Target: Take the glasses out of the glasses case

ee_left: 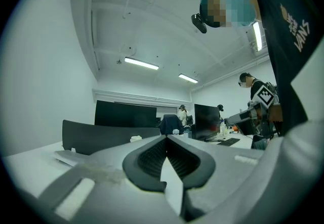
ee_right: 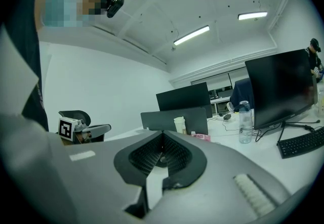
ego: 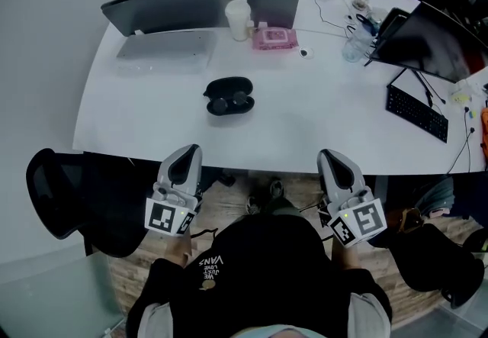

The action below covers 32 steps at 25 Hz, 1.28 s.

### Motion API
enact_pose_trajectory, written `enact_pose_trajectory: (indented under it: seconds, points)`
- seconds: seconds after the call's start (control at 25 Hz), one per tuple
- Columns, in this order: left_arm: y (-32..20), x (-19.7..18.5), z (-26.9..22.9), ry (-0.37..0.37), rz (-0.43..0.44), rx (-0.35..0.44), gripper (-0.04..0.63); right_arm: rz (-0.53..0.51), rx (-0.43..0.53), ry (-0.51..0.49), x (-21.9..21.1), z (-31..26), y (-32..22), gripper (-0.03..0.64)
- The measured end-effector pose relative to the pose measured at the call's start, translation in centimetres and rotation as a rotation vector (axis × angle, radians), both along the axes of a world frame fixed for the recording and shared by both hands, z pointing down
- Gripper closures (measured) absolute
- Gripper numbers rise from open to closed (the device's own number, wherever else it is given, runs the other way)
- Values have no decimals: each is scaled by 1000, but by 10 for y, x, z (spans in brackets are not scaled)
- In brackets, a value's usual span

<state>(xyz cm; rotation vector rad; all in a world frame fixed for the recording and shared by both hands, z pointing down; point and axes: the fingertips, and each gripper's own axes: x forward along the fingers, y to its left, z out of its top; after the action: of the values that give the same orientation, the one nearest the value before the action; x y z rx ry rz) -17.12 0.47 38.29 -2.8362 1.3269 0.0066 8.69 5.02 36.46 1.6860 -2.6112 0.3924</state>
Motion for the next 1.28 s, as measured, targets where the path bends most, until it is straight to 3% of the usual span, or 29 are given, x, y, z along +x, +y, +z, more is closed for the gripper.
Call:
enact_pose_trajectory:
  seconds: [0.84, 1.28]
  points:
    - [-35, 48, 6, -29, -109, 18, 594, -141, -6, -37, 44, 14, -45, 617]
    - [-58, 56, 11, -64, -62, 7, 594, -137, -20, -51, 43, 19, -54, 617]
